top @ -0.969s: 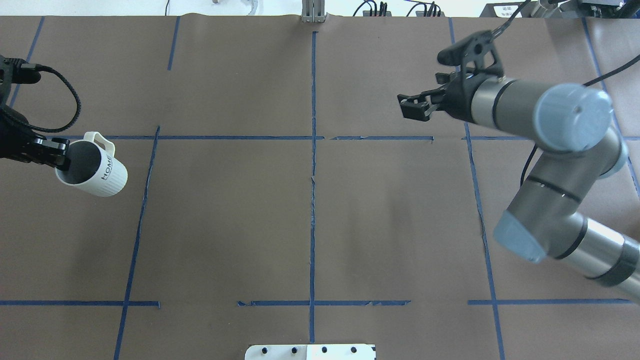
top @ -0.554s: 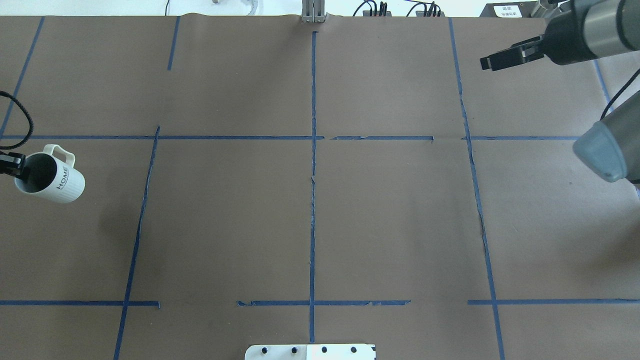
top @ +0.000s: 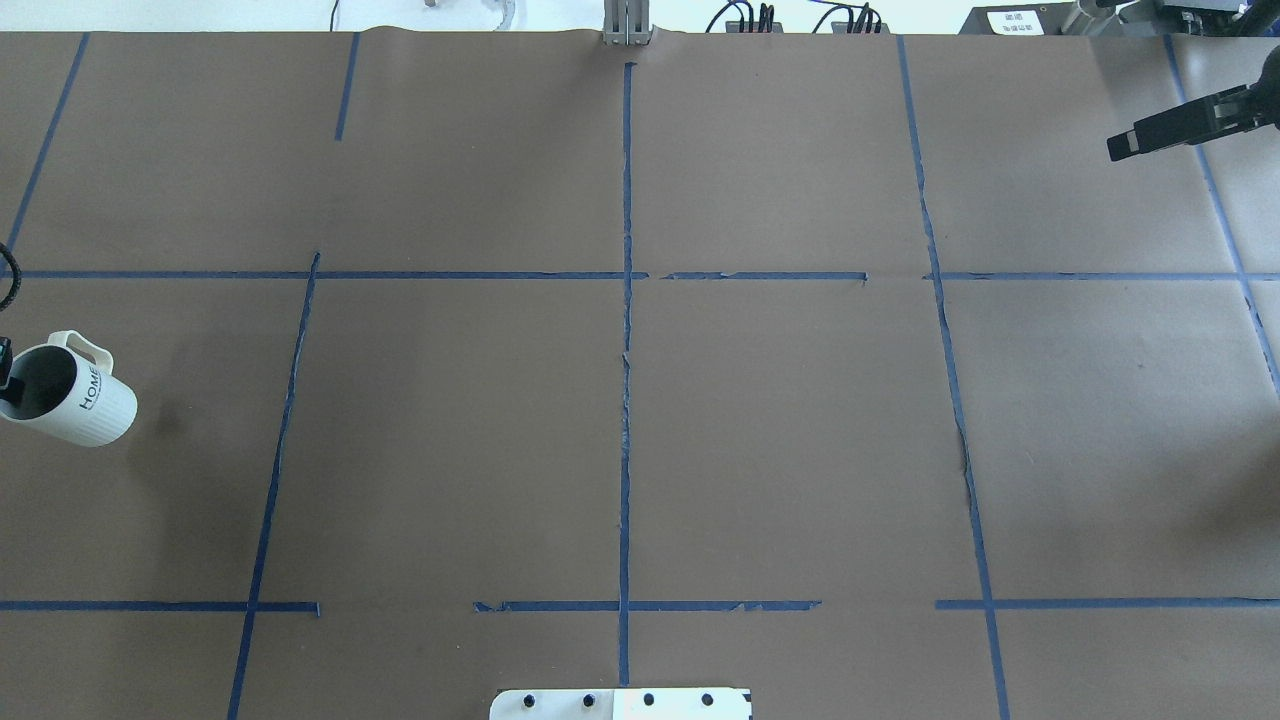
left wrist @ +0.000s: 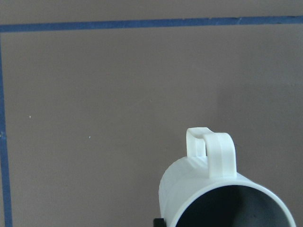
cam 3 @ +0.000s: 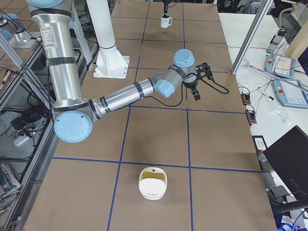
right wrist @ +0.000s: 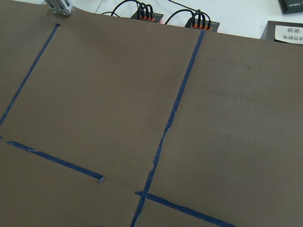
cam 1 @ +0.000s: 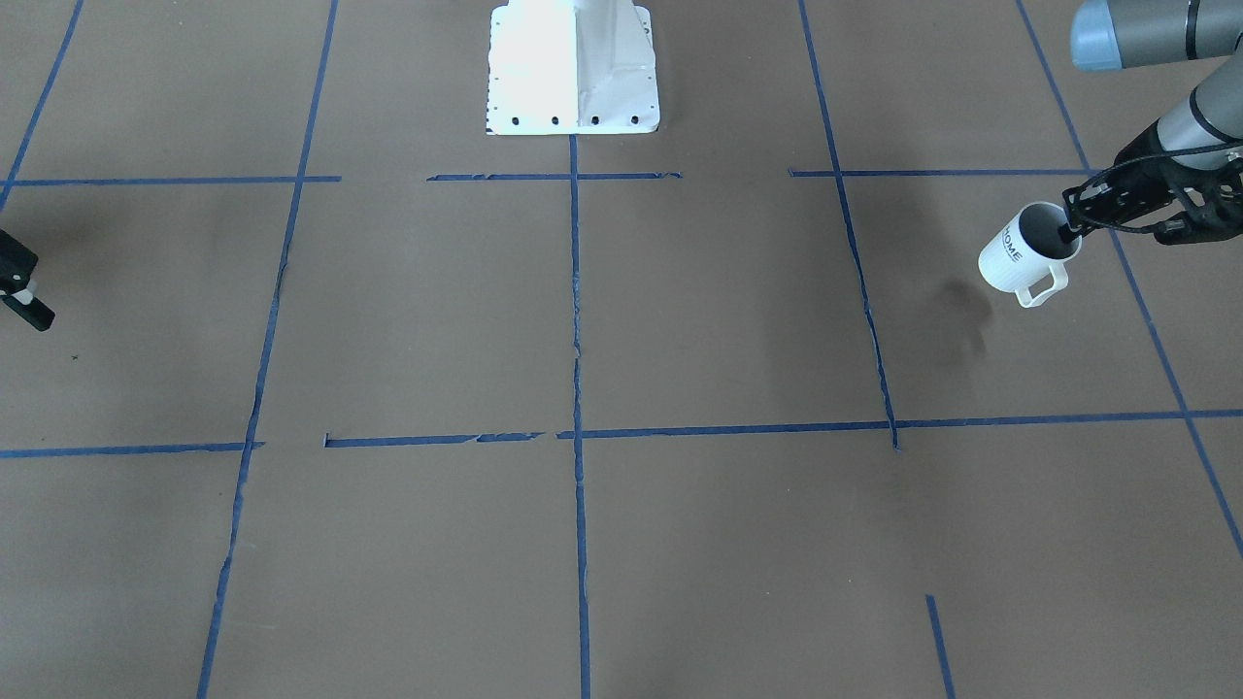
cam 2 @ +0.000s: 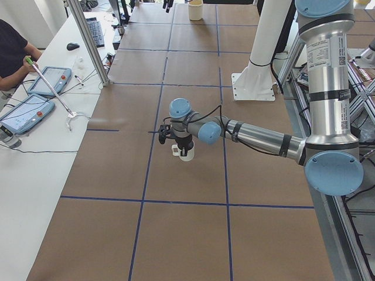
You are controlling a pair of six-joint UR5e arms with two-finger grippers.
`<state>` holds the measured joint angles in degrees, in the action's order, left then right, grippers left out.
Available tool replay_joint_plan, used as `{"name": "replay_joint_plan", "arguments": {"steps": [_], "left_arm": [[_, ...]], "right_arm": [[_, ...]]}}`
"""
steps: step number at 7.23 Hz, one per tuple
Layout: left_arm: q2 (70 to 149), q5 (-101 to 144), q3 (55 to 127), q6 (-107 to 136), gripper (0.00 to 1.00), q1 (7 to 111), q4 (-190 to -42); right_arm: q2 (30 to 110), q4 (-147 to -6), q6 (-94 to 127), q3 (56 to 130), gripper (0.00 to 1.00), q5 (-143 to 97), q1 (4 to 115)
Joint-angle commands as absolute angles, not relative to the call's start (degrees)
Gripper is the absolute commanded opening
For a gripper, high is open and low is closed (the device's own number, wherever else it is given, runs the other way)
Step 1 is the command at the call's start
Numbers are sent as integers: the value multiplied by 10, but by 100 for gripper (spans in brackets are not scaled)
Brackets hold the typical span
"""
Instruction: Left arm hands cup to right arm to dump lemon
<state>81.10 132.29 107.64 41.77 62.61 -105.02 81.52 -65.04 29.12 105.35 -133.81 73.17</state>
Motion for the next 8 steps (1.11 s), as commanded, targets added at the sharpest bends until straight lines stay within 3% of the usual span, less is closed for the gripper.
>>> {"name": "replay_joint_plan", "arguments": {"steps": [1, 6, 7, 8], "left_arm": [[812, 1323, 1013, 433, 0, 625, -1144], [817, 1276, 1003, 421, 3, 587, -1189], [810, 1275, 1005, 350, 61, 588, -1187], [808, 1276, 1006, 328, 100, 592, -1187]], "right_arm": [[822, -659, 287, 1058, 100, -1349, 743], [829, -655, 271, 1074, 100, -1350, 744], [831, -655, 257, 1078, 100, -1350, 744], [833, -655, 256, 1080, 100, -1350, 744]]}}
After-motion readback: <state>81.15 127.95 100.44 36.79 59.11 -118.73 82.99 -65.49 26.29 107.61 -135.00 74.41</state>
